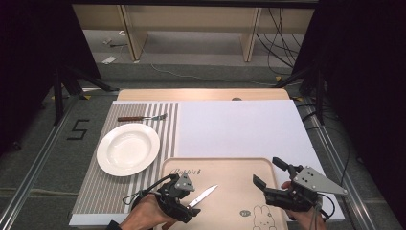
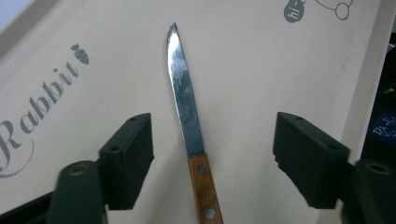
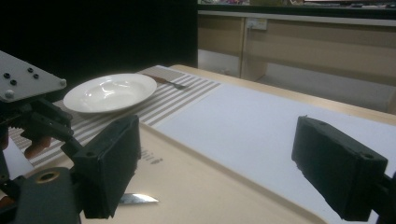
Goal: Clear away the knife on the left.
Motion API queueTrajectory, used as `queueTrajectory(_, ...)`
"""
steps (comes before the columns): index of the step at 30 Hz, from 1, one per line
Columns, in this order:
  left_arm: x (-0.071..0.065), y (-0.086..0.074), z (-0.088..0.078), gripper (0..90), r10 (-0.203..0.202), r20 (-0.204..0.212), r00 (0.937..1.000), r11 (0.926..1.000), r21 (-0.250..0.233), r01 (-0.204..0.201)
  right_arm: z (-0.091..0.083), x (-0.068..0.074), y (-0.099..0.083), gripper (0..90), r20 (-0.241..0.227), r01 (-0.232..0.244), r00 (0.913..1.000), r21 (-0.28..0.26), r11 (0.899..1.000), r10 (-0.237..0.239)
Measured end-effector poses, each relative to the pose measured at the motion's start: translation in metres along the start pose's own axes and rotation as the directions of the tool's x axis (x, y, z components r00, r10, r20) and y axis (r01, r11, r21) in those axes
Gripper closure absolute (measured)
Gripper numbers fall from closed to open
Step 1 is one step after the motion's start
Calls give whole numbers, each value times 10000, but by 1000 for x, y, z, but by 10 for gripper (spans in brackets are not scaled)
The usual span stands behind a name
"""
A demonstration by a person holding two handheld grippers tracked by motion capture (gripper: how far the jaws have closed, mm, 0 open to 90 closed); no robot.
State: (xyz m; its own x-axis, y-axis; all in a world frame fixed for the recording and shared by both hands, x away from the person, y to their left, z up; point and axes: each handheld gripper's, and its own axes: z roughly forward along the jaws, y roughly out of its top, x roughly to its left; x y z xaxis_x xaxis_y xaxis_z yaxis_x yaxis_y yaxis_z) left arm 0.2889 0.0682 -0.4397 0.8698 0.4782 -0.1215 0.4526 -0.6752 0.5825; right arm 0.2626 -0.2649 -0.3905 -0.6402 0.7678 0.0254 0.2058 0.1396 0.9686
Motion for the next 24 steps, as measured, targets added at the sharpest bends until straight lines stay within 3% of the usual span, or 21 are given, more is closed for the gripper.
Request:
queueTrajectory(5, 0, 2, 6, 536, -3, 60, 10000, 10000, 97, 3, 0, 0, 0, 166, -5, 9, 10000, 11, 10000, -9)
queueTrajectory(10, -5, 5, 16, 668, 499, 156, 9986, 9962, 709, -509, 0, 0, 0, 167, 0, 16, 10000, 1, 10000, -16)
queueTrajectory(13, -6, 5, 19, 793, 524, 213, 9984, 9949, 851, -540, 0, 0, 0, 167, -5, 10, 10000, 5, 10000, -10)
queueTrajectory(24, -5, 6, 27, 893, 518, 196, 9985, 9894, 1347, -539, 0, 0, 0, 167, -9, 13, 10000, 5, 10000, -13)
